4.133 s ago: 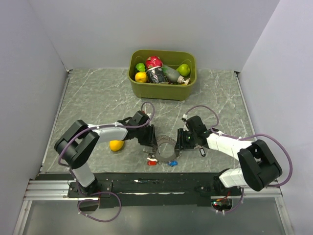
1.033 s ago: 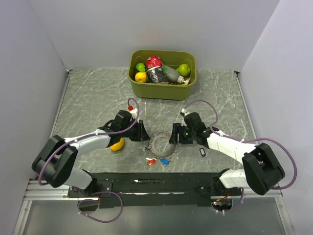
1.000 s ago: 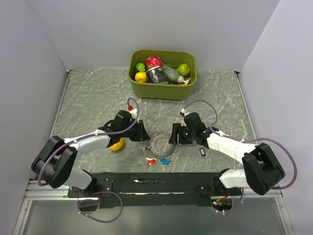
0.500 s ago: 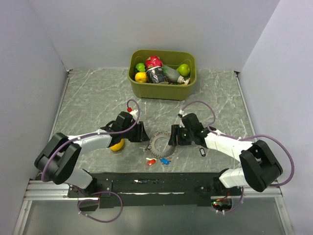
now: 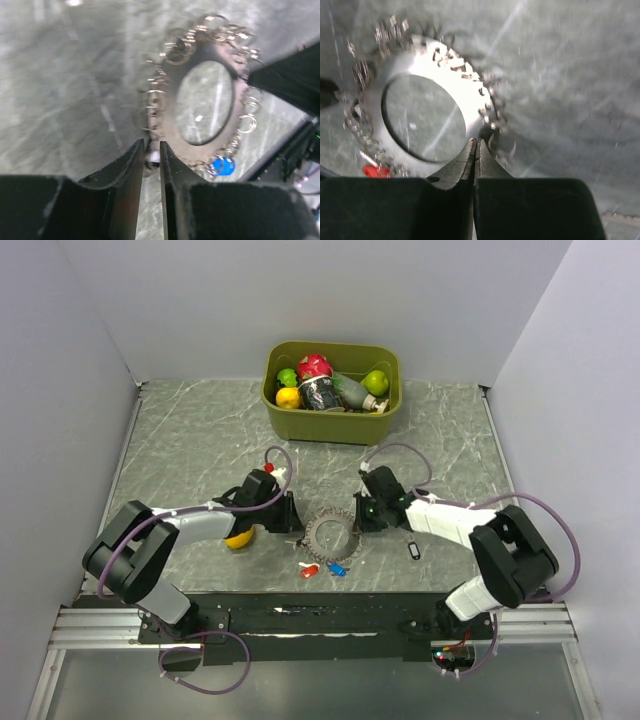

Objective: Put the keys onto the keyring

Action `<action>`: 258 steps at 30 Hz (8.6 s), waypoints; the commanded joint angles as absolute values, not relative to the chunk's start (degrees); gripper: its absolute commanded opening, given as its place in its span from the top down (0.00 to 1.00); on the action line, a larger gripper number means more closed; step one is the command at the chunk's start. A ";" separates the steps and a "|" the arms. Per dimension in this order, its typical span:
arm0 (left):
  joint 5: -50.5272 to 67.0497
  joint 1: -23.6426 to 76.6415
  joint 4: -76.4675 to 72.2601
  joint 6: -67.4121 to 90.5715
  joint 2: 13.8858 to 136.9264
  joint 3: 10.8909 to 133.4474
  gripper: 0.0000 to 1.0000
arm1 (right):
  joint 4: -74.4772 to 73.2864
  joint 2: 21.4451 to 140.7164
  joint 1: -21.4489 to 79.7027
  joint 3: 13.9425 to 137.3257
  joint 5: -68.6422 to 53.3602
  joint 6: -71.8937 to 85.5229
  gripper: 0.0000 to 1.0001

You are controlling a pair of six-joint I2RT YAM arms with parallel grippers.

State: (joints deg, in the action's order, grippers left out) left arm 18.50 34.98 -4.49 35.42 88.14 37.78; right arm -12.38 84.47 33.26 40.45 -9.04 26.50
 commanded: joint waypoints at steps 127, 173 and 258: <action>38.58 31.64 -24.00 26.37 80.61 36.21 0.99 | 5.62 67.25 37.79 39.21 -18.27 9.59 0.37; 53.44 40.78 -9.32 15.21 61.96 47.90 0.99 | 6.07 53.26 32.52 40.78 -61.62 -0.17 0.56; 55.20 43.86 -20.21 20.92 60.03 46.49 0.53 | 65.92 36.39 32.34 16.52 -54.96 11.93 1.00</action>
